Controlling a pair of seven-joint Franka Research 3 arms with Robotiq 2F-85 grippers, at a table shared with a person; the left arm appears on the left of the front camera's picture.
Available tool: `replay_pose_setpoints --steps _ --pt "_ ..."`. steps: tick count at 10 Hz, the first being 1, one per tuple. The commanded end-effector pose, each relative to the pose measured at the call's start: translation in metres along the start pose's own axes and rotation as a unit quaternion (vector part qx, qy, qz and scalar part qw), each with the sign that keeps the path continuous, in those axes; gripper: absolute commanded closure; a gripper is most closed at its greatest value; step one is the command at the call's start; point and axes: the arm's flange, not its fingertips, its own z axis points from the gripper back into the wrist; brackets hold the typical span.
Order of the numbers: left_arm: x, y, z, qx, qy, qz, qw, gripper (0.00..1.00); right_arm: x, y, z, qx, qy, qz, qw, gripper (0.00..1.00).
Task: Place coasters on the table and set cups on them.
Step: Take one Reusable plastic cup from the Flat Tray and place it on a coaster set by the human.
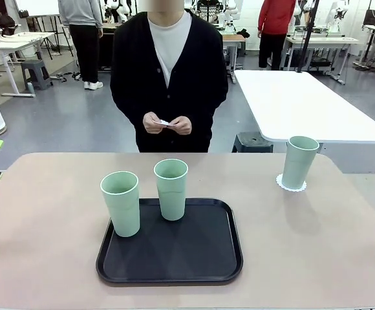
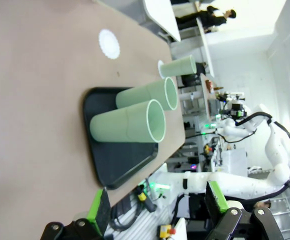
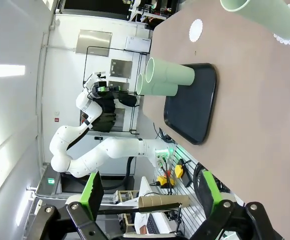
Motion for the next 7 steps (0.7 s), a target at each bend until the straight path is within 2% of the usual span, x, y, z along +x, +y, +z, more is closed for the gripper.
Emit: replay_pose_setpoints --steps 1,7 --pt "-0.0003 0.0002 0.0014 -0.005 -0.002 -0.003 1.000 0.00 -0.0007 0.0007 -0.0009 0.004 0.003 0.004 1.000 0.00" --pt "-0.0003 0.0002 0.0014 -0.005 -0.002 -0.003 1.000 0.00 -0.0007 0.0007 -0.0009 0.004 0.003 0.004 1.000 0.00"
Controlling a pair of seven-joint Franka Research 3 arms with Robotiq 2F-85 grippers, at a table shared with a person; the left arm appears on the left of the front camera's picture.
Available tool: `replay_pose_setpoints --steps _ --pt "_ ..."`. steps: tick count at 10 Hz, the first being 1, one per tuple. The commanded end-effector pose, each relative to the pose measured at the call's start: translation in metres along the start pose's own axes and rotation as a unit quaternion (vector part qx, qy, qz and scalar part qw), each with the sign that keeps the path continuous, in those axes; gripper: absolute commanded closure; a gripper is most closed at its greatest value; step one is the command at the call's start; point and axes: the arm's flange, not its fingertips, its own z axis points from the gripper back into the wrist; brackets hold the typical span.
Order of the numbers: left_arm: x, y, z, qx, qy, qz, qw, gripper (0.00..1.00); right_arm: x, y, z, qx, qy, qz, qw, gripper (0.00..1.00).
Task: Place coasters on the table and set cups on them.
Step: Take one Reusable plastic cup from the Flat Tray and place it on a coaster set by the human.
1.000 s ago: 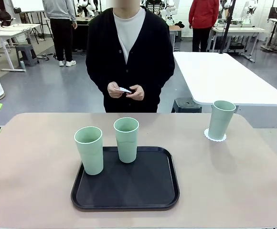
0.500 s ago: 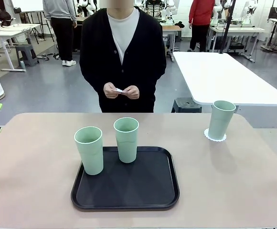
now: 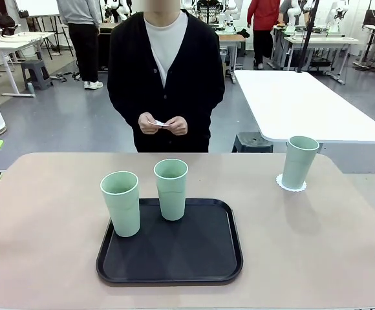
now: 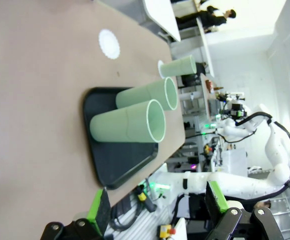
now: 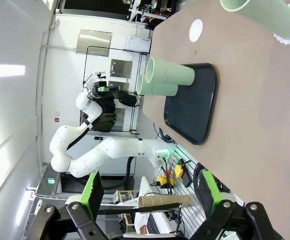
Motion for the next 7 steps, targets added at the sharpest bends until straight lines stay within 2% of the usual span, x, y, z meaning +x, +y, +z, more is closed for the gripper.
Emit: replay_pose_setpoints --steps 1,4,5,6,7 --pt "0.000 0.000 0.001 -0.005 -0.002 -0.003 1.000 0.00 -0.001 0.001 -0.001 0.004 0.003 0.004 1.000 0.00" --pt "0.000 0.000 0.001 -0.005 -0.002 -0.003 1.000 0.00 0.000 0.000 0.000 0.000 0.000 0.000 1.000 0.00" --pt "0.000 0.000 0.001 -0.005 -0.002 -0.003 1.000 0.00 0.011 0.021 -0.016 -0.020 0.052 0.069 0.996 0.00" --pt "0.000 0.000 0.001 -0.005 -0.002 -0.003 1.000 0.00 0.029 0.050 -0.043 -0.074 0.089 0.148 0.982 0.00" --pt "0.000 0.000 0.001 -0.005 -0.002 -0.003 1.000 0.00 0.043 0.076 -0.074 -0.118 0.117 0.182 0.969 0.00"
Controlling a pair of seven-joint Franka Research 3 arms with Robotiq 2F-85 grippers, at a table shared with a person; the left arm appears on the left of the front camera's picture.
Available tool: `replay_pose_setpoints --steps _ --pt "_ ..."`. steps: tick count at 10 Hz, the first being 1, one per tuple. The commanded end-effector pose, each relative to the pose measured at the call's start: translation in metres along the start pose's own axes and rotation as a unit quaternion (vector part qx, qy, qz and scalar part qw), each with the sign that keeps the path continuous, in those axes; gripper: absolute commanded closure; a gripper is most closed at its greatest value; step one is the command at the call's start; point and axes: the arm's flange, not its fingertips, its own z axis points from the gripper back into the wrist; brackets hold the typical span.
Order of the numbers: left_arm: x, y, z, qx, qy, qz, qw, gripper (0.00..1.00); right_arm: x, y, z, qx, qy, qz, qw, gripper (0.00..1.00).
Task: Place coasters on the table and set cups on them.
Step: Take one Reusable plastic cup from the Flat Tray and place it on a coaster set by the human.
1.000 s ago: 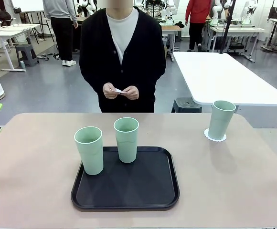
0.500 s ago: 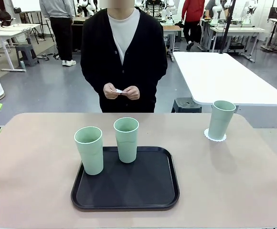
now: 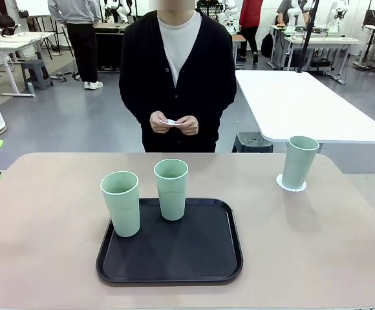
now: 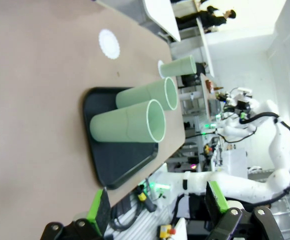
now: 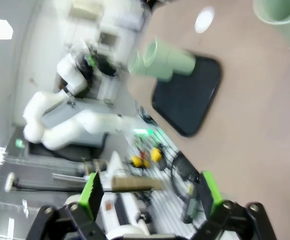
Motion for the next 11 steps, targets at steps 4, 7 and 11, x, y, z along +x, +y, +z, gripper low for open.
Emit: replay_pose_setpoints --steps 4,7,11 --pt "0.000 0.000 0.002 -0.005 -0.003 -0.002 1.000 0.00 0.088 0.088 -0.146 -0.122 0.121 0.197 0.965 0.00" --pt "0.000 0.000 0.002 -0.005 -0.003 -0.002 1.000 0.00 0.083 0.105 -0.224 -0.130 0.137 0.332 0.924 0.00" --pt "0.000 0.000 0.002 -0.005 -0.003 -0.002 1.000 0.00 0.075 0.086 -0.258 -0.092 0.074 0.437 0.892 0.00"
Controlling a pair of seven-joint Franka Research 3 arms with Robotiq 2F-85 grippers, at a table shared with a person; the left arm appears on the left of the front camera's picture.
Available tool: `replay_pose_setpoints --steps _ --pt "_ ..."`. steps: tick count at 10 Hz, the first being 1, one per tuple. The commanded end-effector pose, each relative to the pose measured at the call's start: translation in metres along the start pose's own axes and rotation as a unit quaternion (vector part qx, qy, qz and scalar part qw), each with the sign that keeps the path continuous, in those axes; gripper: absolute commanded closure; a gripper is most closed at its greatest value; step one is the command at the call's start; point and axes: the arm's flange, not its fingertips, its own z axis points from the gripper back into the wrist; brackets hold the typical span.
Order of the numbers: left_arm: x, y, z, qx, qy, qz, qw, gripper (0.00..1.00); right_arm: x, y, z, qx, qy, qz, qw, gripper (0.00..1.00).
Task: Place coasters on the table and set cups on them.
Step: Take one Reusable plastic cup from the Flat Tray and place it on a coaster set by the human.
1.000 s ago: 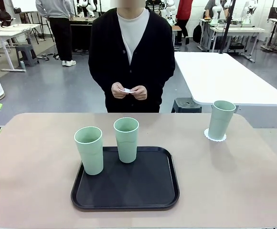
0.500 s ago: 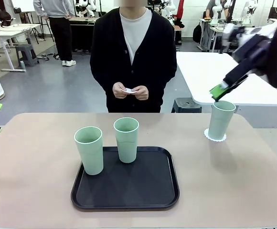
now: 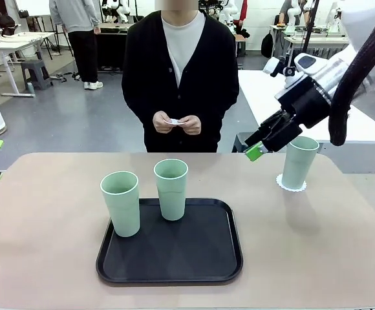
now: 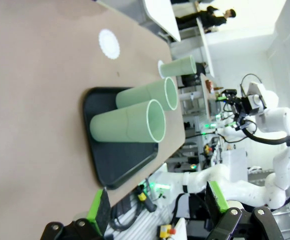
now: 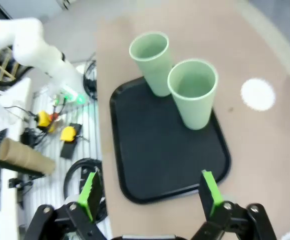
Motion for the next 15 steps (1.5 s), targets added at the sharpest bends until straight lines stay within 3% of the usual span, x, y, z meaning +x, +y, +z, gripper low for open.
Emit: replay_pose_setpoints --steps 1,5,6,11,13,15 --pt "0.000 0.000 0.001 -0.005 -0.002 -0.003 1.000 0.00 -0.022 -0.009 -0.018 -0.014 -0.033 0.040 0.999 0.00" --pt "0.000 0.000 0.001 -0.005 -0.002 -0.003 1.000 0.00 -0.035 -0.021 -0.038 -0.020 -0.028 0.066 0.997 0.00" --pt "0.000 0.000 0.001 -0.005 -0.002 -0.003 1.000 0.00 -0.030 -0.013 -0.022 -0.023 -0.017 0.059 0.998 0.00" --pt "0.000 0.000 0.001 -0.005 -0.002 -0.003 1.000 0.00 -0.031 -0.015 -0.023 -0.023 -0.018 0.064 0.997 0.00" --pt "0.000 0.000 0.001 -0.005 -0.002 -0.003 1.000 0.00 -0.045 -0.035 -0.063 0.023 -0.073 0.151 0.986 0.00" --pt "0.000 0.000 0.001 -0.005 -0.002 -0.003 1.000 0.00 -0.052 -0.055 -0.097 0.040 -0.132 0.164 0.977 0.00"
